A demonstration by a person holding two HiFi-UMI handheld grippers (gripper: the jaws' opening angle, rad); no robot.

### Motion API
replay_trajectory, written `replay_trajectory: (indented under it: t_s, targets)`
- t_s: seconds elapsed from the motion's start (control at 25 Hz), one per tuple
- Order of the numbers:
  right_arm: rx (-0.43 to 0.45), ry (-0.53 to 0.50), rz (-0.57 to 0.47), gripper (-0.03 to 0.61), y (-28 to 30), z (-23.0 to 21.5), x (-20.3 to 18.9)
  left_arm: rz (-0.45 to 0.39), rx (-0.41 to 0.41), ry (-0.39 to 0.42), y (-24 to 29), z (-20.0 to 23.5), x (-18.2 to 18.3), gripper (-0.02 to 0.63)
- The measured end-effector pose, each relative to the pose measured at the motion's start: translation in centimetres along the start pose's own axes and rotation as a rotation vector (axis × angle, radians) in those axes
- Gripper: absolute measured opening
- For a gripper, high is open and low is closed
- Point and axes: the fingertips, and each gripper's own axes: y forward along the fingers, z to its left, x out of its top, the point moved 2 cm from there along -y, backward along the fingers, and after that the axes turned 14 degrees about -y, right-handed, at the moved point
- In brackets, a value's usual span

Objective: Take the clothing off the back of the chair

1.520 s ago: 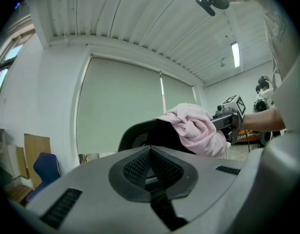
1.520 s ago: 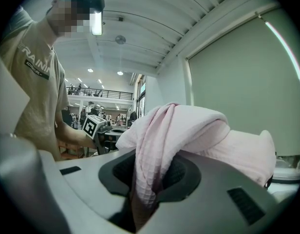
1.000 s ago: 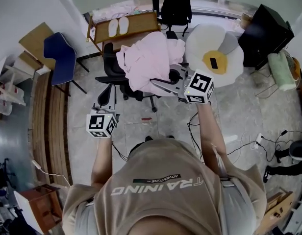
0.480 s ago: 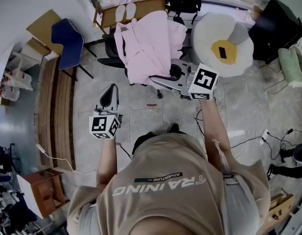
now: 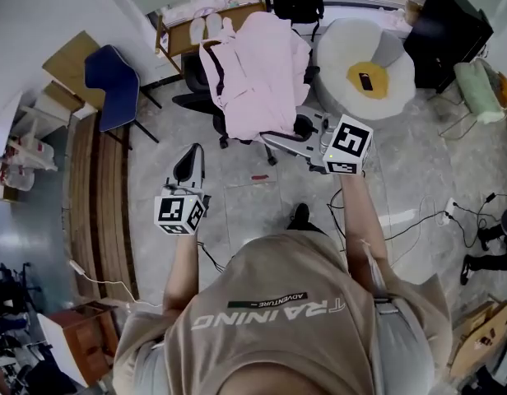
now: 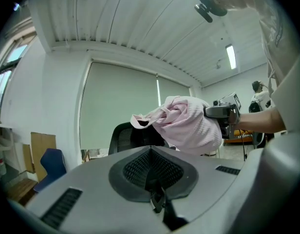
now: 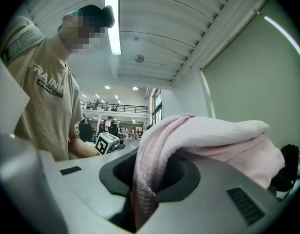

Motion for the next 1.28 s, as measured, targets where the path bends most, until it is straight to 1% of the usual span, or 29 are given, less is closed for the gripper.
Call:
replay_trajectory:
  t_s: [0.28,0.44,0.56,0.72,0.88,0.96,1.16,1.28]
  targets:
    - [-0.111,0.010,-0.008,0.100,-0.5,5.6,1.5,0.028,-0.082,0.002,-4.1,-0.1,-1.4,0.012]
    - [-0.160,0.041,-0.032,0.100,-0.8,6.7,2.3,0.029,-0.105,-0.019,-5.1,-0.2,-1.2,0.012]
    - [-0.175,0.063,-0.033,0.100,-1.0,7.2,2.7,0.040,-0.121,-0.037,-5.3,-0.4,-1.3,0.014]
    - [-0.161,0.083,-0.029,0.100,-2.9,10.0,2.3,0.046,-0.120,-0.042,-6.6,-2.4,-2.7,0.014]
    - [-0.156,0.139,-0.083,0.100,-4.4,11.9,1.7,0.037,-0.109,-0.038,-6.5,-4.0,-2.8,0.014]
    - [-0.154,0.165,-0.094,0.100,-4.7,12.7,1.1,0.029,-0.109,-0.036,-6.3,-4.8,-2.6,0.012]
    - [-0.107,0.191,-0.042,0.100,-5.0,14.9,-0.5,0.013,-0.128,-0.042,-6.3,-7.1,-2.7,0.014]
    - [-0.100,0.196,-0.027,0.100,-5.3,15.3,-1.2,-0.006,-0.128,-0.043,-6.4,-7.6,-2.3,0.014]
